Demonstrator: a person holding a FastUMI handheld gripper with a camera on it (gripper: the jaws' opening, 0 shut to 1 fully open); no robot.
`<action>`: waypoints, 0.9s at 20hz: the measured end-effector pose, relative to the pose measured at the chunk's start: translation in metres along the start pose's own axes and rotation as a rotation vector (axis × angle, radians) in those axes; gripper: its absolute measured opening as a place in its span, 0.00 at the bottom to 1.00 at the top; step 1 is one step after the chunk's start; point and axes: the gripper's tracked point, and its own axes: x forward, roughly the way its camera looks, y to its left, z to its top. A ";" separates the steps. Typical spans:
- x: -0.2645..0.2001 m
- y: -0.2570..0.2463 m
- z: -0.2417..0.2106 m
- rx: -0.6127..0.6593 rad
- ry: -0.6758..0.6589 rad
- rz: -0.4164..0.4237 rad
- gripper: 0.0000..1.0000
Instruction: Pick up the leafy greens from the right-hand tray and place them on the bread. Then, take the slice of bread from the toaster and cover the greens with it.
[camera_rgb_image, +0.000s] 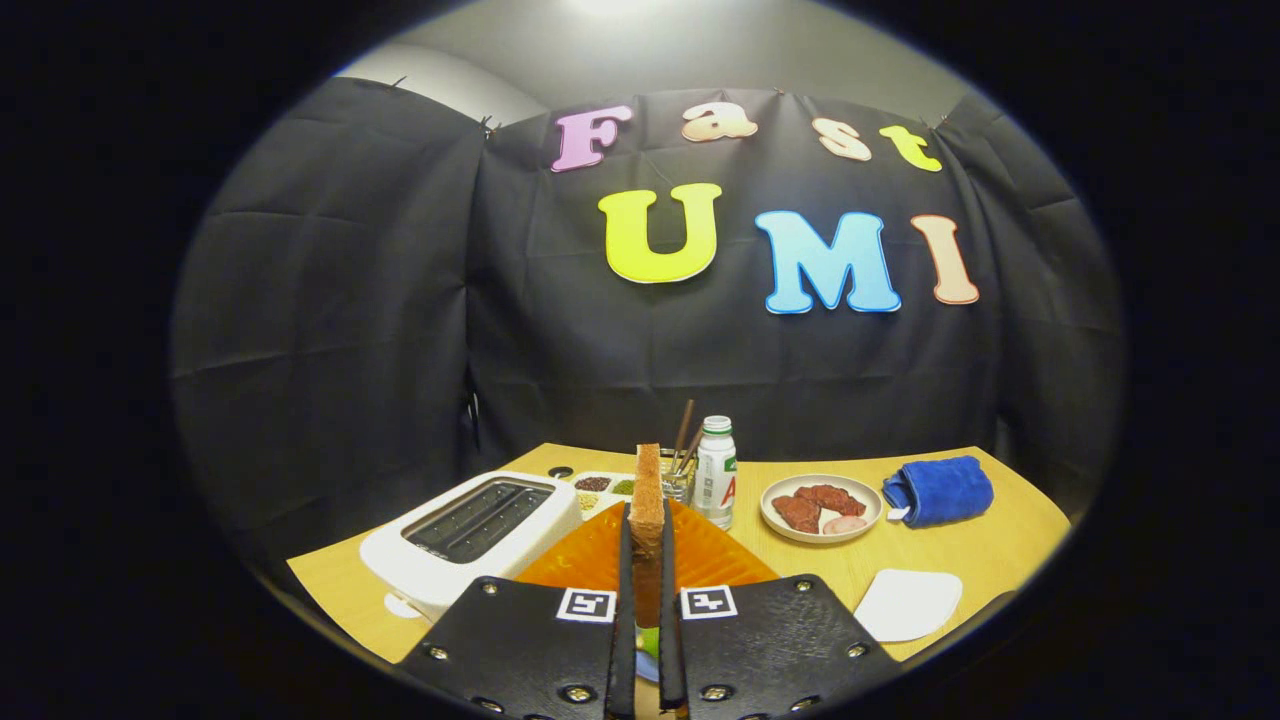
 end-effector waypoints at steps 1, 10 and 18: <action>-0.001 -0.004 -0.005 0.002 0.008 -0.002 0.10; 0.004 -0.014 -0.052 0.068 0.102 0.044 0.10; 0.011 0.002 -0.083 0.117 0.181 0.095 0.10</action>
